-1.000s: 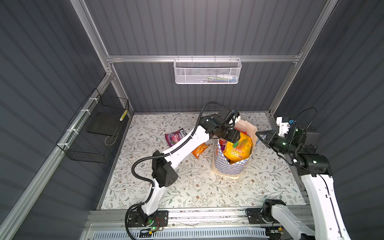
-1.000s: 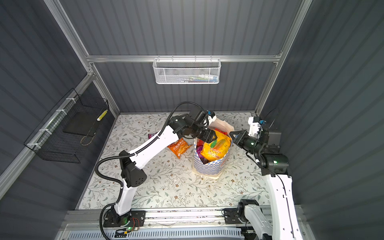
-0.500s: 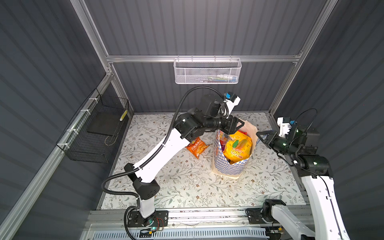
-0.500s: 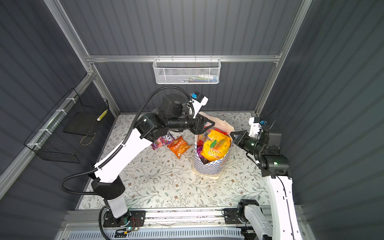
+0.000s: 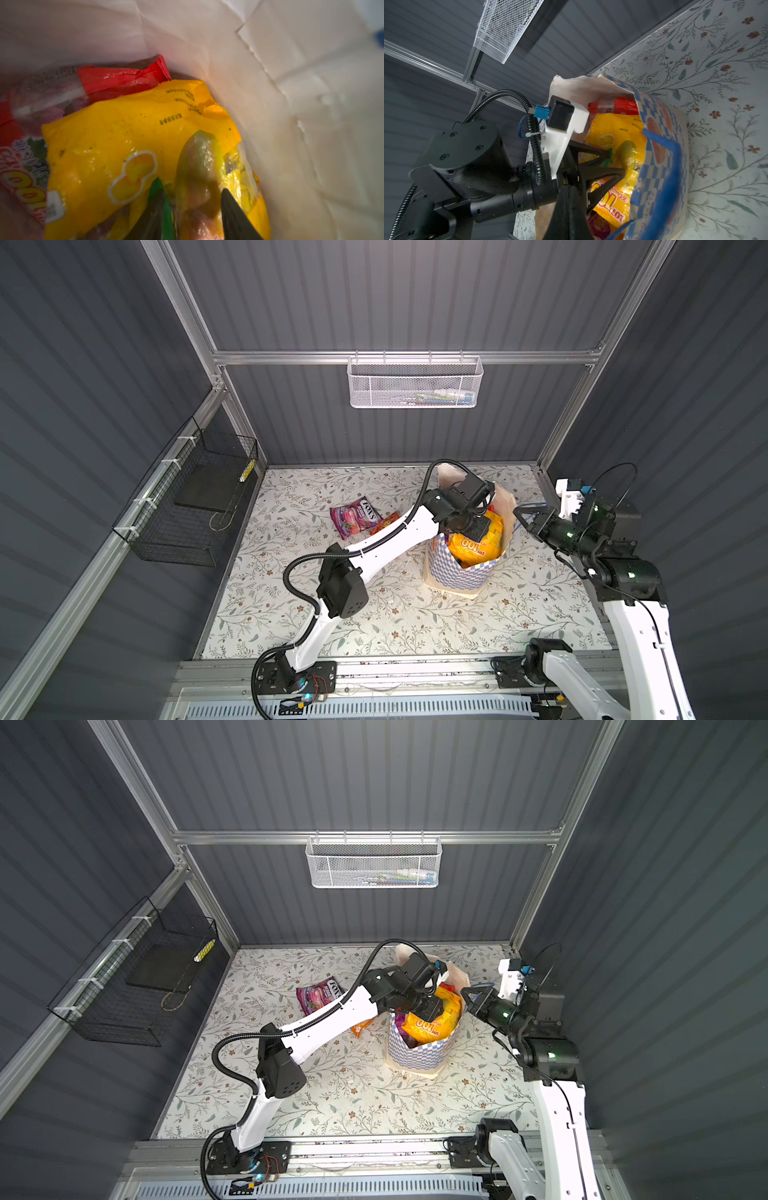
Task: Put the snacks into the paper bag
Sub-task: 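Lower the yellow mango bag into the paper bag and open the left gripper, then raise the open left gripper out of the bag and move toward the purple bag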
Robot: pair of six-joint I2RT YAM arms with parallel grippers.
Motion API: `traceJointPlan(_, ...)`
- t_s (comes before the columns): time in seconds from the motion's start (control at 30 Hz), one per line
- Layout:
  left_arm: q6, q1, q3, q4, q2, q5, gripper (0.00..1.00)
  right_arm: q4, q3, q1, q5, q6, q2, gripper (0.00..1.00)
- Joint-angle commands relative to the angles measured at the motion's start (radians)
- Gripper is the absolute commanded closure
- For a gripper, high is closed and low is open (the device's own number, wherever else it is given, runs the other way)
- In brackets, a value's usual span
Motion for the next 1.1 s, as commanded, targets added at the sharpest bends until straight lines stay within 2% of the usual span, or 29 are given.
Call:
traceJointPlan(0.0, 0.018, 0.010, 0.051, -0.089, 0.052, -0.075, 0.50, 0.035, 0.013, 0.007, -0.009, -0.012, -0.021, 1.00)
traceJointPlan(0.1, 0.017, 0.020, 0.156, -0.153, 0.084, -0.062, 0.47, 0.040, 0.013, 0.007, -0.005, -0.011, -0.021, 1.00)
traceJointPlan(0.17, 0.008, 0.021, 0.170, -0.166, 0.029, -0.034, 0.43, 0.045, 0.008, 0.007, -0.001, -0.008, -0.019, 1.00)
traceJointPlan(0.33, -0.002, 0.020, 0.059, 0.007, -0.215, 0.048, 0.31, 0.059, -0.007, 0.007, 0.011, -0.009, -0.023, 1.00)
traceJointPlan(0.5, 0.011, 0.021, -0.091, 0.116, -0.443, 0.047, 0.24, 0.084, -0.016, 0.007, 0.017, -0.009, -0.024, 1.00)
traceJointPlan(0.6, 0.017, 0.020, -0.205, 0.138, -0.580, -0.080, 0.22, 0.108, -0.016, 0.007, 0.026, -0.009, -0.021, 1.00)
traceJointPlan(0.73, 0.000, 0.022, -0.456, 0.152, -0.802, -0.357, 0.11, 0.159, -0.024, 0.007, 0.043, 0.000, -0.026, 1.00)
traceJointPlan(0.8, -0.025, 0.033, -0.585, 0.151, -0.903, -0.441, 0.06, 0.184, -0.033, 0.007, 0.052, 0.003, -0.029, 1.00)
traceJointPlan(0.9, -0.099, 0.092, -0.738, 0.111, -1.002, -0.476, 0.00, 0.242, -0.082, 0.008, 0.056, 0.016, -0.038, 1.00)
traceJointPlan(1.0, -0.169, 0.219, -0.878, 0.108, -1.053, -0.407, 0.00, 0.296, -0.135, 0.008, 0.063, 0.021, -0.045, 1.00)
traceJointPlan(1.07, -0.192, 0.318, -0.969, 0.146, -1.049, -0.314, 0.00, 0.300, -0.145, 0.008, 0.072, 0.009, -0.042, 1.00)
